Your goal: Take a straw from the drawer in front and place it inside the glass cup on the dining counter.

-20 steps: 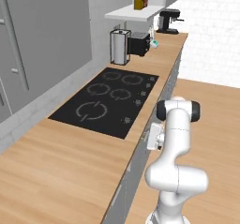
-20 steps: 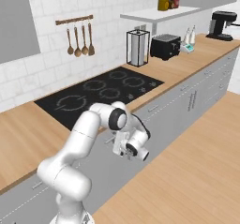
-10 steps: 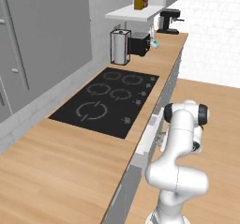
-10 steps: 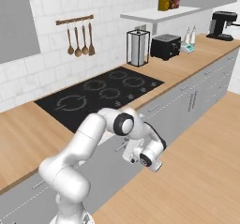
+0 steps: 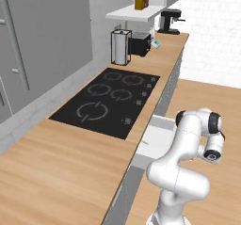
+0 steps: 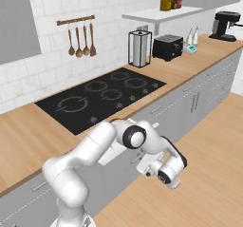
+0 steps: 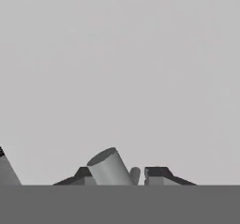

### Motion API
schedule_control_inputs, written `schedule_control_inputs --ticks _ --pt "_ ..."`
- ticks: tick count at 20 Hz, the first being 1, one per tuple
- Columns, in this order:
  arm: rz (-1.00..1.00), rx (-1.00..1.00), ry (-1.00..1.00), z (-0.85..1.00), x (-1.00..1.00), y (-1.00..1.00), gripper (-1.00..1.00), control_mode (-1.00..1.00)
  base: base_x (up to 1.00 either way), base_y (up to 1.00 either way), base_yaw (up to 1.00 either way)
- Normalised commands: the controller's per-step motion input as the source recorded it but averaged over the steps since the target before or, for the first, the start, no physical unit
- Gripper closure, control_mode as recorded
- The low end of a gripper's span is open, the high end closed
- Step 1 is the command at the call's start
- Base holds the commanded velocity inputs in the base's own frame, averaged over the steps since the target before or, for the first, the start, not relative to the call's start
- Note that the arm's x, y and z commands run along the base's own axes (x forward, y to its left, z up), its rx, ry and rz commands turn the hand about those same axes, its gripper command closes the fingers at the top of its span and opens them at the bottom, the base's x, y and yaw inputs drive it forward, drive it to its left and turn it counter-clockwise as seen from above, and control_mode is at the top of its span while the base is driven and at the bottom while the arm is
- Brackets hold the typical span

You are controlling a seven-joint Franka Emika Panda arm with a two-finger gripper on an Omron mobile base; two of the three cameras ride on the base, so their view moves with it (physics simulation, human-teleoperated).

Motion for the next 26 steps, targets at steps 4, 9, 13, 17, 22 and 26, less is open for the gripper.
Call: schedule_control_inputs --ticks 4,9,13,17,22,26 --pt "0.00 0.08 0.06 -0.02 -0.27 -0.77 -1.00 -1.00 0.00 0.00 0.00" --pt "0.00 -0.06 0.03 -0.20 0.00 -0.08 -1.00 -1.00 0.00 0.00 0.00" --pt "0.01 -0.01 0.11 -0.34 0.00 -0.46 -1.00 -1.00 0.00 0.00 0.00" --pt "0.03 0.00 0.07 -0.35 0.00 -0.59 -1.00 -1.00 0.00 0.00 0.00" --pt "0.00 -0.02 -0.02 0.18 0.00 -0.43 -1.00 -1.00 0.00 0.00 0.00" --pt "0.06 -0.21 -0.20 0.83 -0.01 -0.03 -1.00 -1.00 0.00 0.00 0.00"
